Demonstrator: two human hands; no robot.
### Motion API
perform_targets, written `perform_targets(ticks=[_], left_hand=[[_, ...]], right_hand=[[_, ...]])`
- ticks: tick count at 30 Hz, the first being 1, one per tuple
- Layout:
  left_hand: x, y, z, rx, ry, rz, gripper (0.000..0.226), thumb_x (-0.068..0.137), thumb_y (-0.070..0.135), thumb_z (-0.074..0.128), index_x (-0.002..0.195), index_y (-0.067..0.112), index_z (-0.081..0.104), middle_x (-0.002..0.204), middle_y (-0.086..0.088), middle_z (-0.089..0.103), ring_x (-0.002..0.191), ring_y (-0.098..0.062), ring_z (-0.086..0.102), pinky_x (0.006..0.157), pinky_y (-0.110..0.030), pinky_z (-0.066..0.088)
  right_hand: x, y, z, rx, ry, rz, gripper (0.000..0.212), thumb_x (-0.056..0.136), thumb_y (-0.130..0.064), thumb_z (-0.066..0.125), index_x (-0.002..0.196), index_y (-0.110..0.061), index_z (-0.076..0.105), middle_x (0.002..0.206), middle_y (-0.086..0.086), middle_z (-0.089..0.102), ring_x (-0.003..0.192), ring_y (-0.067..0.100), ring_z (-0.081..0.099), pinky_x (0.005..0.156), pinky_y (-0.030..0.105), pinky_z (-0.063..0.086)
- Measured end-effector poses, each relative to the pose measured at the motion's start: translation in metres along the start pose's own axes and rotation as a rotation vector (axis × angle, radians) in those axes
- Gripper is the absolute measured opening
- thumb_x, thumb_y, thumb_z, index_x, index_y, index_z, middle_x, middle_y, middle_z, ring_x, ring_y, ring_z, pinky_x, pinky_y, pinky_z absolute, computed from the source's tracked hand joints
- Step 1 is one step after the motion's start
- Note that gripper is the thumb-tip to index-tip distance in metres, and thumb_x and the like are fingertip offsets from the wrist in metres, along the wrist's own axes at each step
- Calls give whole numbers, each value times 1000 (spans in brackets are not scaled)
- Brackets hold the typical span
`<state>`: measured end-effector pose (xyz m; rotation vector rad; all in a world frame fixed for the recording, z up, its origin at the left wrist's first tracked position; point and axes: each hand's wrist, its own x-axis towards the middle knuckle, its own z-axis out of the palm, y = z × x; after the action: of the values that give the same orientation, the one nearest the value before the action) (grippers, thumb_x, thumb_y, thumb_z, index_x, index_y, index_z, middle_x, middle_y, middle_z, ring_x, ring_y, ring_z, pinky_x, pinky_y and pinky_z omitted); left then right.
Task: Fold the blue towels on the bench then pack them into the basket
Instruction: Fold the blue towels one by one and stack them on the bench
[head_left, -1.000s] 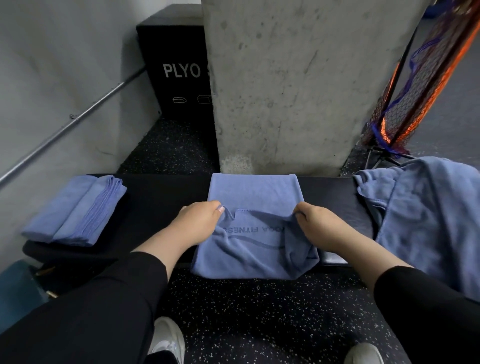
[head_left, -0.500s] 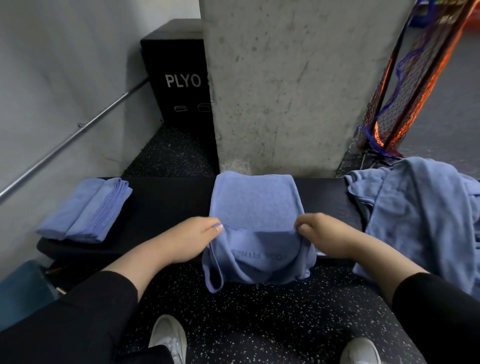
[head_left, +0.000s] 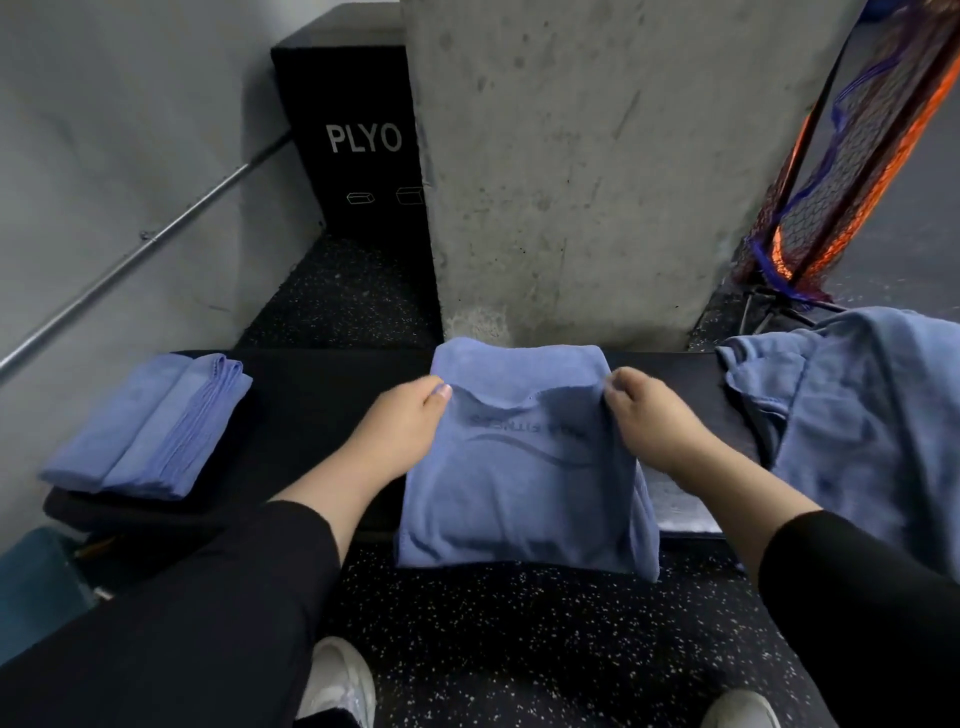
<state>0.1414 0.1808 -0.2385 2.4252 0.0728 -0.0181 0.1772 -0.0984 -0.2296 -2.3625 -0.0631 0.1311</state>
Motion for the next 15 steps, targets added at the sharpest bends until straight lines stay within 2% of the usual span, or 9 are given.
perform_targets(ticks=[3,7,12,15], left_hand=[[4,-2,13,189,-64,53,41,108,30,39,70,16,37,68,-4,50,74,-33,54,65,-43,37],[3,6,12,297,-93,48,41,109,31,34,70,19,33,69,0,47,76,-32,53,65,-38,28],[-15,13,2,369,-182,13,41,109,34,33,70,19,36,73,0,51,72,-23,50,65,-37,27],[-28,13,-4,370,-251,2,42,108,36,35,72,17,42,76,-3,56,70,-21,51,60,-36,33]], right_hand=[[-1,7,9,-183,-126,-36,25,104,-21,38,93,-8,56,90,13,64,87,32,59,74,39,45],[-4,7,9,-285,-177,-66,23,105,-20,35,101,-14,57,97,11,67,88,32,59,77,40,48],[-16,6,2,-433,-279,-85,20,104,-18,37,99,-13,55,99,11,64,89,31,57,69,35,37],[-23,4,-4,-513,-398,-94,21,103,-18,38,103,-12,58,104,9,64,95,31,58,75,37,43]])
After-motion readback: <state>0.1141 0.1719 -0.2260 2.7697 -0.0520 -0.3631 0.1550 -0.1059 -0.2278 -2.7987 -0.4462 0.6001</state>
